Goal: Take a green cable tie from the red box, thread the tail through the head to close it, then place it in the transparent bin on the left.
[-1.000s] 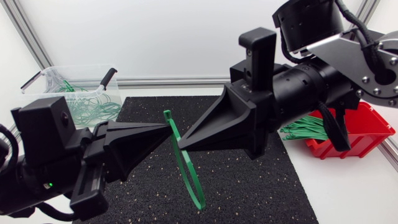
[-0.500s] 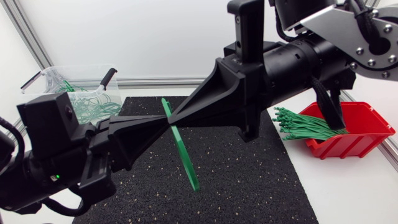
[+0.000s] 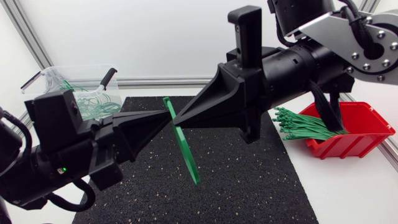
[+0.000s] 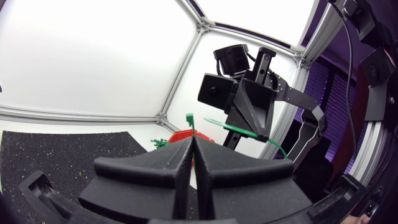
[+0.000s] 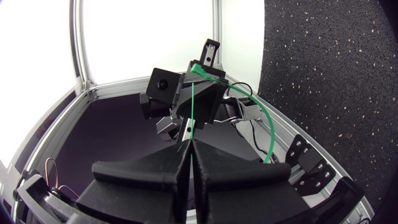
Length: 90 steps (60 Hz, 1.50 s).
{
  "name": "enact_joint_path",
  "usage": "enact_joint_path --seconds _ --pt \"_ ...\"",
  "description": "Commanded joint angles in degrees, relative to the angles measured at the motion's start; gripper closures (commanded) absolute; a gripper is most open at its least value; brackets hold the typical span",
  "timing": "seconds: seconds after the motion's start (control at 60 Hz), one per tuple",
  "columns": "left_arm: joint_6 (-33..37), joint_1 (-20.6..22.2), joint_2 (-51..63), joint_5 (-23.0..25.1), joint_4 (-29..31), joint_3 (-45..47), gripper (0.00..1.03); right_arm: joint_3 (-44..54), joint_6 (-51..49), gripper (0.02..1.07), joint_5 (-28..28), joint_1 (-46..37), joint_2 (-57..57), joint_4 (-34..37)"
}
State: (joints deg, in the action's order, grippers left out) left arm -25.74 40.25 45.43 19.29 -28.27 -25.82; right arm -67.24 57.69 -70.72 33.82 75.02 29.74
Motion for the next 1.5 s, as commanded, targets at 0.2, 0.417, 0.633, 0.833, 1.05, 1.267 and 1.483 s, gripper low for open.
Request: enact_joint_path --seconds 0.2,0.417,0.633,0.833,1.05,1.267,1.483 --pt "-1.25 0.88 -0.43 -0.57 -1.00 -1.42 1.00 1.94 1.46 1.01 -0.39 -0.86 -0.23 -0.91" --pt "-1.51 1.32 -0.43 -0.66 -0.56 -0.89 1.00 1.85 1.46 1.01 -0.39 -1.04 -1.20 -0.91" --pt "-1.51 2.73 -1.48 -1.97 0.41 -0.89 1.00 2.03 1.46 1.01 -0.39 -0.86 -1.99 -0.91" --pt "-1.25 7.91 -3.15 -6.02 3.05 -3.18 1.00 1.85 1.72 1.01 -0.12 -0.25 -5.41 0.23" --pt "-0.45 11.17 -2.98 -8.48 4.10 -5.90 1.00 2.03 2.07 1.01 0.41 -0.07 -10.25 1.55" --pt "0.51 12.66 -2.01 -9.88 4.10 -7.75 1.00 3.26 2.16 1.01 0.85 0.01 -11.65 2.43" --pt "0.78 12.75 -0.52 -9.88 3.31 -7.84 1.00 3.70 2.16 1.01 0.85 0.45 -10.78 2.08"
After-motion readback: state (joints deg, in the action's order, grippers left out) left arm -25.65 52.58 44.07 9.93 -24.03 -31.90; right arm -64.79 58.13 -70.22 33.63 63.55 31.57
